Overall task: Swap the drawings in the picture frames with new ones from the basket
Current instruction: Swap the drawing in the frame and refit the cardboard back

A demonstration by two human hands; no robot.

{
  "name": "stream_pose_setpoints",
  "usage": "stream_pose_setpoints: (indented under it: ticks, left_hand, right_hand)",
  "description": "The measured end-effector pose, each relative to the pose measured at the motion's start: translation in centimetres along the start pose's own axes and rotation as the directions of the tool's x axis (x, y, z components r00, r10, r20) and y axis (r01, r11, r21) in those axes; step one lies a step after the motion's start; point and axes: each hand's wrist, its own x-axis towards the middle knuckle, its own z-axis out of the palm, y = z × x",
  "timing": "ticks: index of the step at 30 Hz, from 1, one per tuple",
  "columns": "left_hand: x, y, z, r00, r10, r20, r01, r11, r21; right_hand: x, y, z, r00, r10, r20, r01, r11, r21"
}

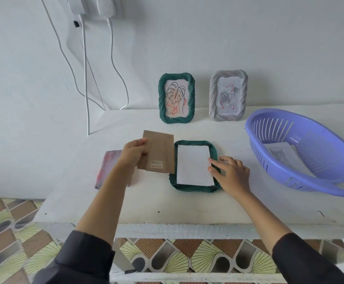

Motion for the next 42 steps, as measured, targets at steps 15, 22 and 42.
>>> stream_pose_setpoints:
  ticks: [15,22,42]
  left_hand:
    - [-0.1,-1.7,0.2,0.997,0.07,-0.039,-0.023,0.722,0.692]
    - [-0.5,-2.1,1.2,0.989,0.125,-0.079,-0.007,0.575,0.818]
    - [-2.7,-2.8,6.1,0.964,0.244,0.105,-0.227,0.547,0.806]
  right_hand:
    - [0.0,0.0,0.1,1.0,0.004,-0.002,-0.004,1.0,0.003]
    - [-0.1,-0.1,0.0,1.0,0.006,0.001,-0.006,1.0,0.008]
    - [-0.1,-0.1,-0.1,1.0,-0.009,-0.005,0.009,1.0,-0.004]
